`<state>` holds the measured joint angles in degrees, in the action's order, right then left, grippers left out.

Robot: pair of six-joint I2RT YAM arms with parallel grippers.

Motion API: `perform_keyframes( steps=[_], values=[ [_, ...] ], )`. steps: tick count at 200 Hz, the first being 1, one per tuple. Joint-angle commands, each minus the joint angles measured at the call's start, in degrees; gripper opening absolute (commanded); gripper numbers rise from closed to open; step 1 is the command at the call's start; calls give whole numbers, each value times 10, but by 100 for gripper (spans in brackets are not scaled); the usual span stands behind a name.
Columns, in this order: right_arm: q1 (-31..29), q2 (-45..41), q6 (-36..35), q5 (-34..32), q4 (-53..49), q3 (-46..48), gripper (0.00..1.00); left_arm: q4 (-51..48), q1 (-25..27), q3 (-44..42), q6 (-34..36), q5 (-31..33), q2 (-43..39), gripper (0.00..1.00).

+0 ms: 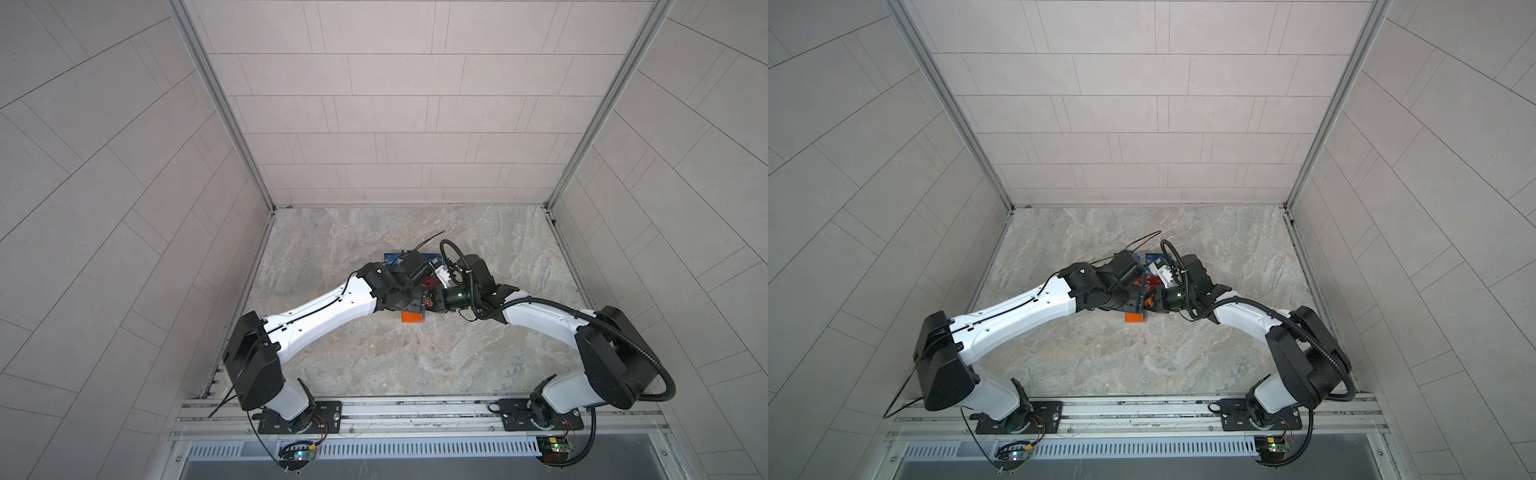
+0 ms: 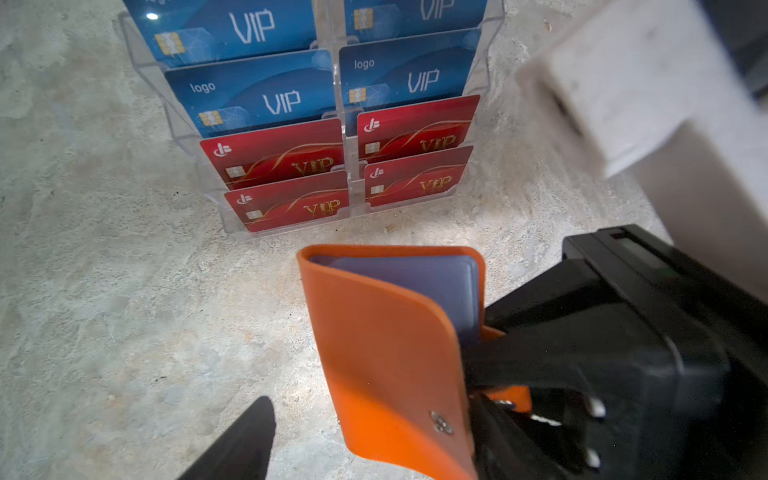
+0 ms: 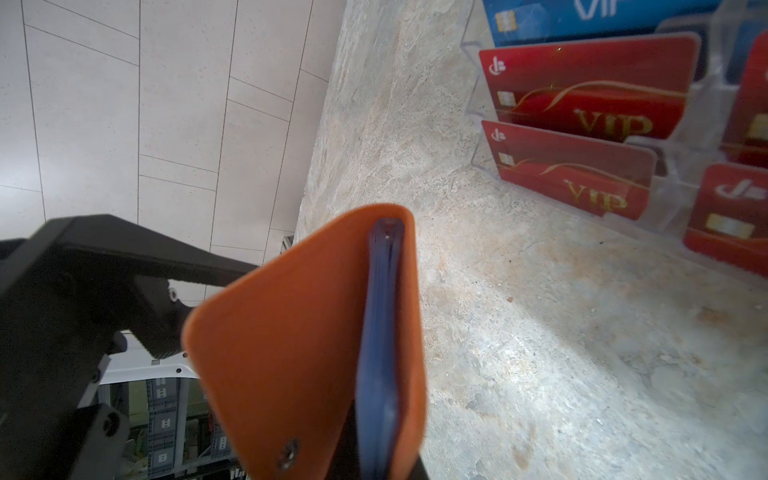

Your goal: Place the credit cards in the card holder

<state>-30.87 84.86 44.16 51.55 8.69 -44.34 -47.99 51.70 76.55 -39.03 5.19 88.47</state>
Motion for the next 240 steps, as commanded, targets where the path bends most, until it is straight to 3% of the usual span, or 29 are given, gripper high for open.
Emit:
perform_keyframes(
  steps=[1, 42, 89, 125, 159, 190, 213, 240],
  values=[
    [-3, 2, -2, 0, 7, -9, 0, -57, -11, -8, 7, 34, -18, 71],
    [-1, 18, -9, 3, -8, -16, 0, -69, -37, -36, 16, 0, -63, 56],
    [-2, 16, -19, 4, -23, -20, 0, -35, -62, -65, 35, -99, -73, 42],
    [-2, 18, -24, 2, -26, -15, 0, 8, -96, -111, 35, -171, -80, 23],
    [-2, 26, -25, 2, -21, -9, 0, 50, -124, -147, 39, -231, -97, 0],
    [-2, 39, -26, -5, -31, 0, 0, 78, -137, -193, 35, -256, -114, 0],
    [-2, 48, -44, -18, -65, 4, 22, 102, -149, -228, 26, -286, -127, 0],
    [2, 37, -74, -45, -119, 4, 37, 130, -157, -259, 23, -323, -122, 0]
  ],
)
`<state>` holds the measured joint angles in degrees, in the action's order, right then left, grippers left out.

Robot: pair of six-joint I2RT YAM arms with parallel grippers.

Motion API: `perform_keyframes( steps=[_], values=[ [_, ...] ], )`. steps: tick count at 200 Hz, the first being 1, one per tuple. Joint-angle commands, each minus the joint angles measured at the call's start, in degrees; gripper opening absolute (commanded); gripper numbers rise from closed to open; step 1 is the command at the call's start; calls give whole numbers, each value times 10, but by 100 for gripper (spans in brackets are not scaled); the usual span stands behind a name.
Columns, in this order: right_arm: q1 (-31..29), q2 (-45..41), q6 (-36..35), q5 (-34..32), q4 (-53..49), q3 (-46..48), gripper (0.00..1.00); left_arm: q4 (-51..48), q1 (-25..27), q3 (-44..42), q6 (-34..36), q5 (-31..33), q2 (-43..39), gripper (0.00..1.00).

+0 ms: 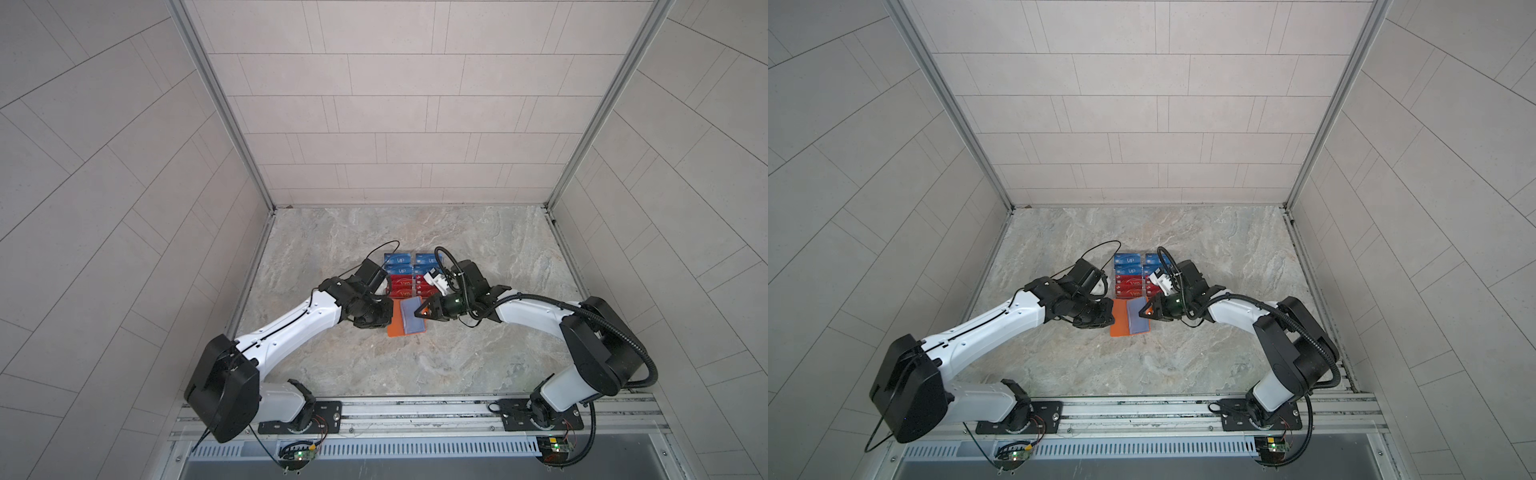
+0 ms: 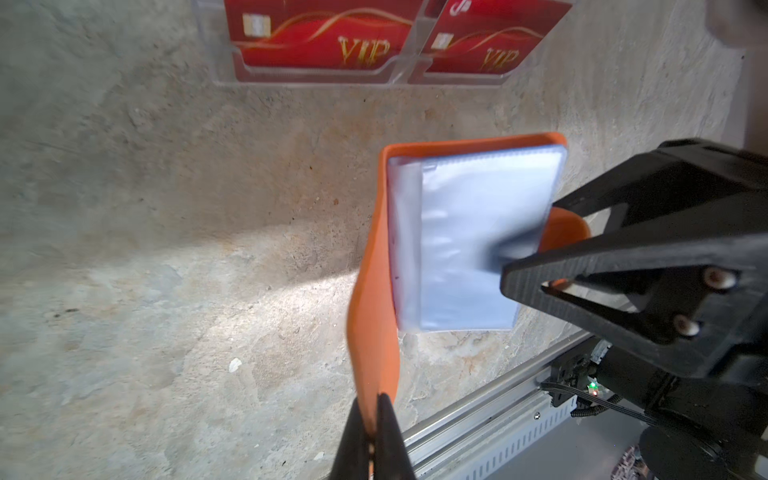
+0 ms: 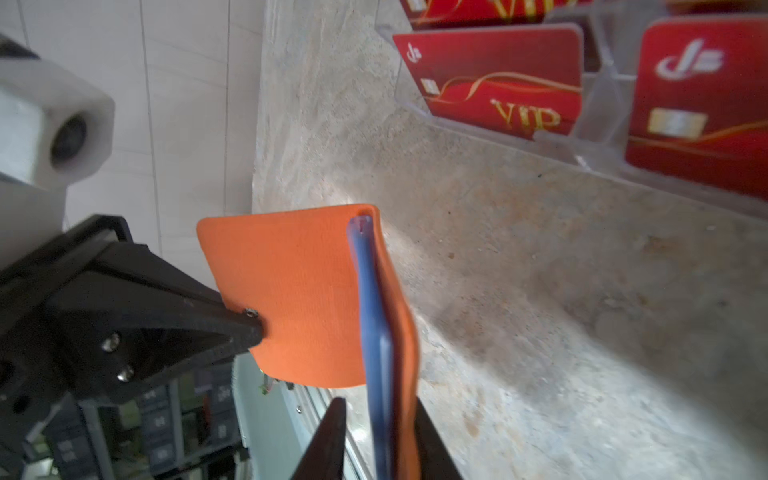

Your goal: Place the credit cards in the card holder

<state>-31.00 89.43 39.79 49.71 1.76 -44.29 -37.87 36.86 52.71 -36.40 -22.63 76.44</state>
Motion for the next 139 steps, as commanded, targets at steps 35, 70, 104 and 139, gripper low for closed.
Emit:
perform_keyframes(
  steps=[35, 70, 104, 139],
  values=[
    [7, -49, -67, -93, -110, -3, 45, 53, -16, -35, 24, -86, 36, 0],
    [-28, -45, -73, -106, -128, -53, 38, 60, -39, -35, 68, -134, 73, 0],
    [-93, -7, -44, -133, -81, -66, 29, 59, -53, -44, 99, -160, 83, 0],
    [-124, 66, -22, -138, -38, -88, 24, 64, -68, -65, 108, -180, 67, 1]
  ],
)
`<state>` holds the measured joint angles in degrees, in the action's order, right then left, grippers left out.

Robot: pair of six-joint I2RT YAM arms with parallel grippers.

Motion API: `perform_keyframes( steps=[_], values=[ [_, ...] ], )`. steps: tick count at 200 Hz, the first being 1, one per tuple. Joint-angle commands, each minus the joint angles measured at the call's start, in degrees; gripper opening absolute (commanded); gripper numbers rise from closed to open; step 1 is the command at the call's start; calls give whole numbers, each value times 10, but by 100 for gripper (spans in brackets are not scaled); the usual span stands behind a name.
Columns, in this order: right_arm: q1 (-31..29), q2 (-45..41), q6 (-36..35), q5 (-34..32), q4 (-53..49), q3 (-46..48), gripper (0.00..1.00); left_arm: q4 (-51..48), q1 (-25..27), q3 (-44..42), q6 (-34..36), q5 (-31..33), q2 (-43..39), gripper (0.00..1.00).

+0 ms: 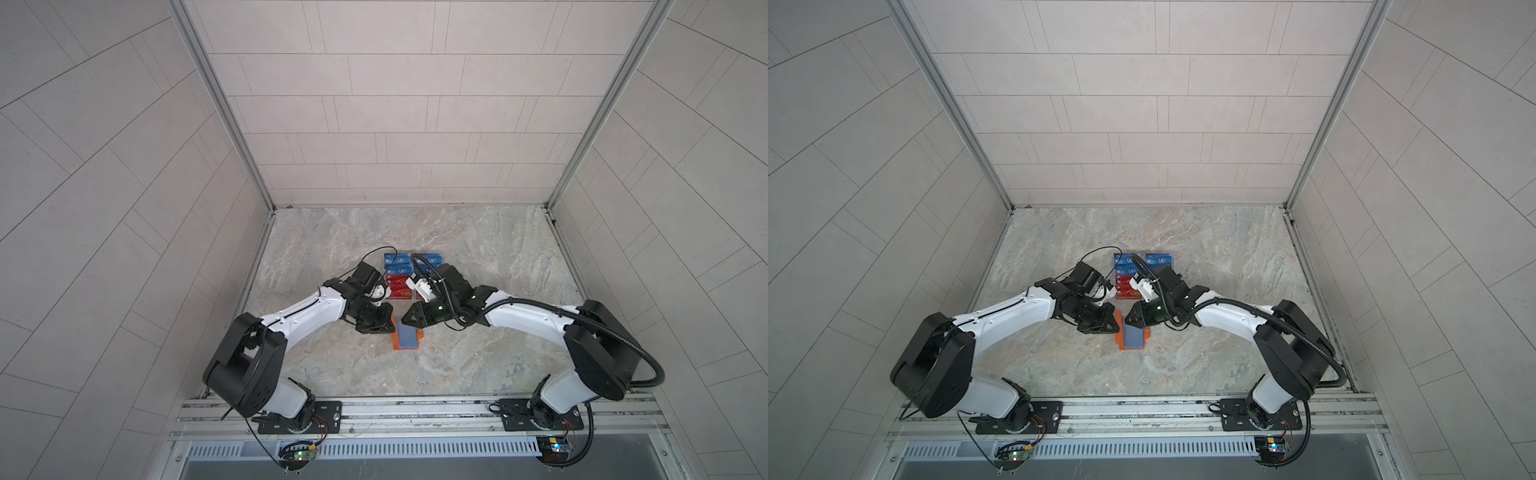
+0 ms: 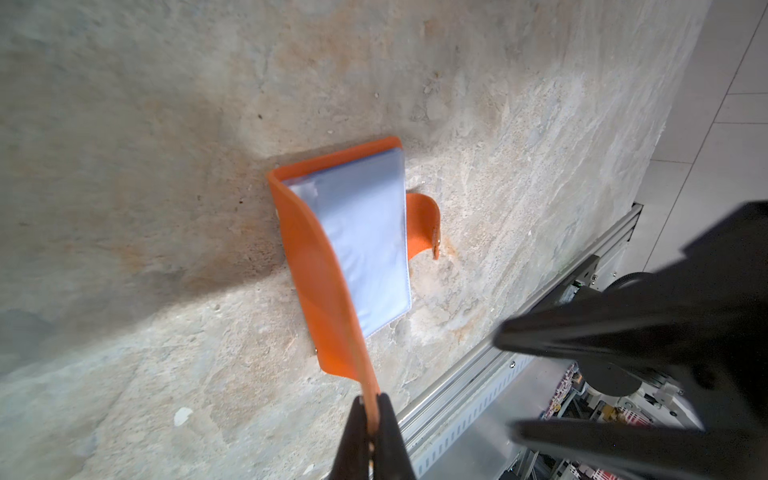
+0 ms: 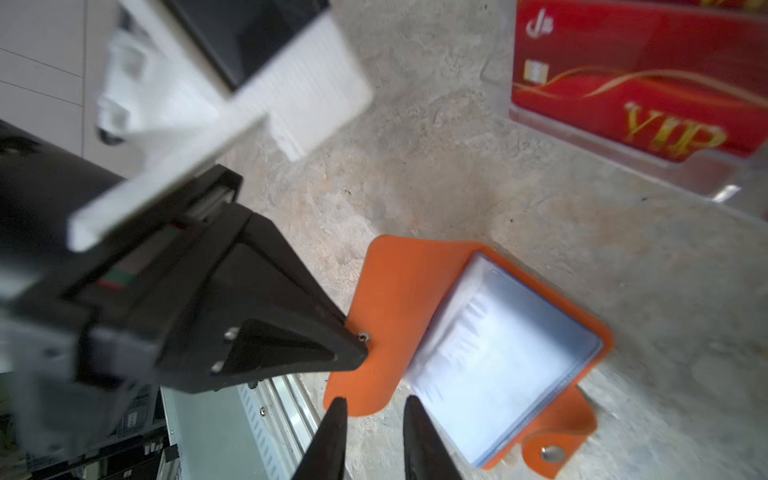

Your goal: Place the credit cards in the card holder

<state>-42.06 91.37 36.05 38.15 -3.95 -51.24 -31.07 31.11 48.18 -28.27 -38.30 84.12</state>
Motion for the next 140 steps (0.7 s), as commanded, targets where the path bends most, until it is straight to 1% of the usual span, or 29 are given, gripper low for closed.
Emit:
perform_keyframes(
  steps=[1, 28, 29, 33, 52, 67, 77, 85, 95, 111, 134, 136, 140],
  values=[
    [-15, 48, 15, -22, 18, -20, 24, -5, -12, -21, 28, -24, -10, 1],
    [-21, 86, 7, -48, -2, -36, 19, -41, -19, -26, 58, -19, -17, 7],
    [-21, 87, 6, -50, -4, -36, 18, -42, -29, -26, 59, -18, -17, 7],
    [-21, 91, 2, -57, -11, -37, 18, -48, -37, -27, 63, -11, -16, 8],
    [-21, 107, -13, -76, -33, -35, 16, -70, -38, -29, 78, 17, -17, 15],
    [-21, 113, -15, -88, -47, -33, 14, -80, -38, -31, 84, 43, -17, 27],
    [-21, 114, -16, -92, -54, -33, 12, -92, -38, -34, 83, 80, -20, 38],
    [-21, 111, -15, -90, -50, -29, 12, -101, -38, -39, 82, 110, -23, 42],
    [-22, 105, -11, -91, -38, -21, 12, -100, -37, -49, 78, 140, -25, 45],
    [-21, 102, -8, -93, -35, -20, 12, -89, -36, -57, 67, 150, -22, 46],
    [-29, 98, -5, -73, -22, -23, 14, -71, -28, -60, 49, 173, -24, 49],
    [-30, 97, -6, -71, -22, -23, 14, -70, -14, -60, 48, 175, -23, 49],
    [-31, 96, -8, -68, -22, -26, 14, -69, -8, -59, 47, 177, -22, 50]
  ],
)
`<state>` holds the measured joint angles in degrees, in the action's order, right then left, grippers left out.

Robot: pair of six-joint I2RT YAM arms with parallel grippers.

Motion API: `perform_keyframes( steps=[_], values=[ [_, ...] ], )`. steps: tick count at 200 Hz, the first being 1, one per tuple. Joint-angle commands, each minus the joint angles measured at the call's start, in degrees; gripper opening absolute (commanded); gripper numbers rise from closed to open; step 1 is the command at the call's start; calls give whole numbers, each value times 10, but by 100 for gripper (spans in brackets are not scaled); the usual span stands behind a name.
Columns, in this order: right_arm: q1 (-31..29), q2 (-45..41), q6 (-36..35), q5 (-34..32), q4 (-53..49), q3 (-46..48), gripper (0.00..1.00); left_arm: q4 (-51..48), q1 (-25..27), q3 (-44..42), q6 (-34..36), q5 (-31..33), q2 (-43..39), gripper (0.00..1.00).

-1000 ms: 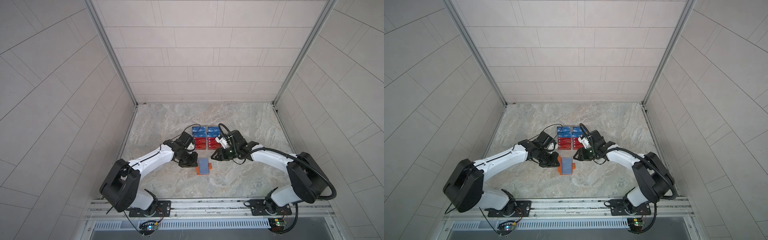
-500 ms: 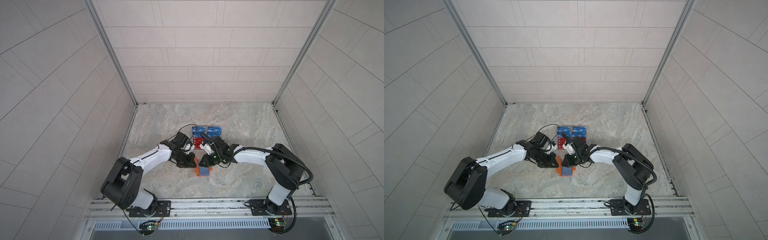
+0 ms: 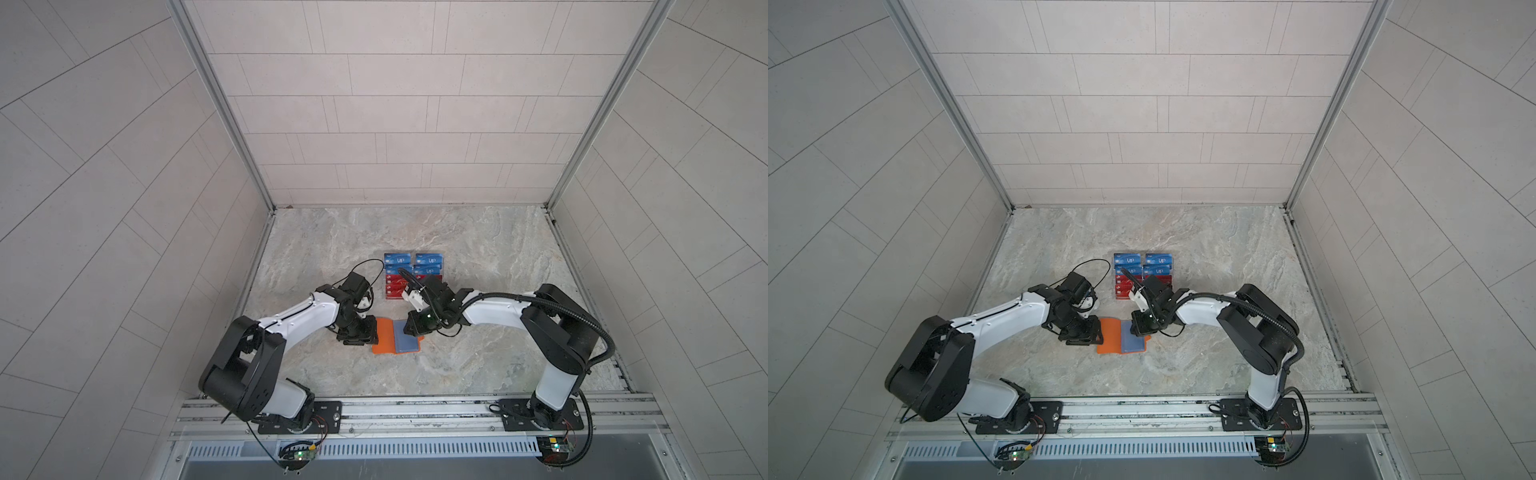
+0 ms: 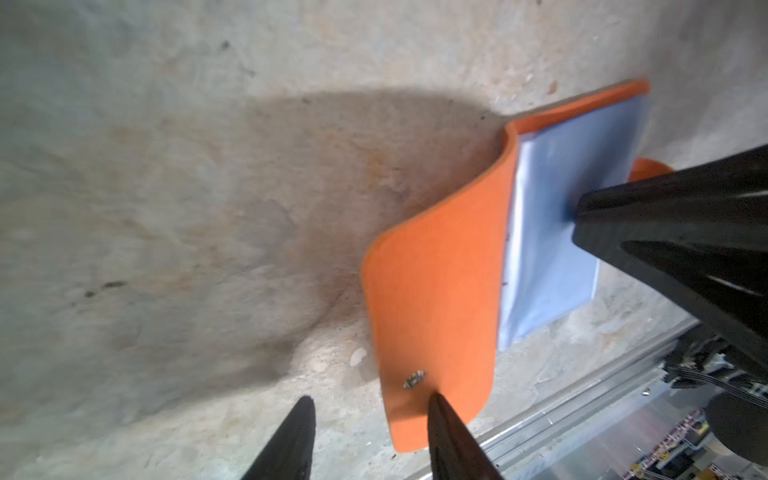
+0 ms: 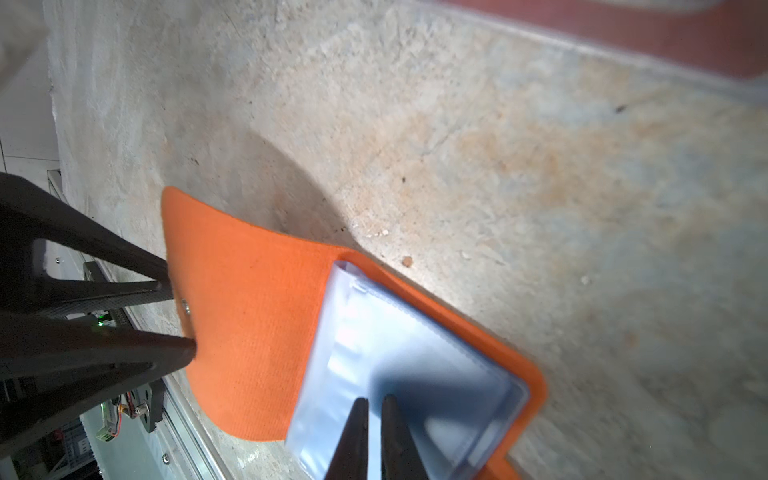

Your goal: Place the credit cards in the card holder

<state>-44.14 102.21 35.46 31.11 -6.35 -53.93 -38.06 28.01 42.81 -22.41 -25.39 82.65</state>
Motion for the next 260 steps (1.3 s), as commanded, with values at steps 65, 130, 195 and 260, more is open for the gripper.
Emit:
perform_keyframes(
  steps=[65, 130, 195, 260],
  values=[
    [-33, 26, 0, 51, 38, -33, 15, 16, 39, -11, -24, 102, 24, 49],
    [-35, 50, 29, 28, 71, -18, 14, 41, 38, -10, -37, 104, 39, 49],
    [-36, 62, 28, 3, 53, -17, 14, 101, 32, -11, -120, 32, -84, 52],
    [-37, 74, 50, -11, 52, -12, 14, 264, 21, -72, -208, -25, -109, 52]
  ],
)
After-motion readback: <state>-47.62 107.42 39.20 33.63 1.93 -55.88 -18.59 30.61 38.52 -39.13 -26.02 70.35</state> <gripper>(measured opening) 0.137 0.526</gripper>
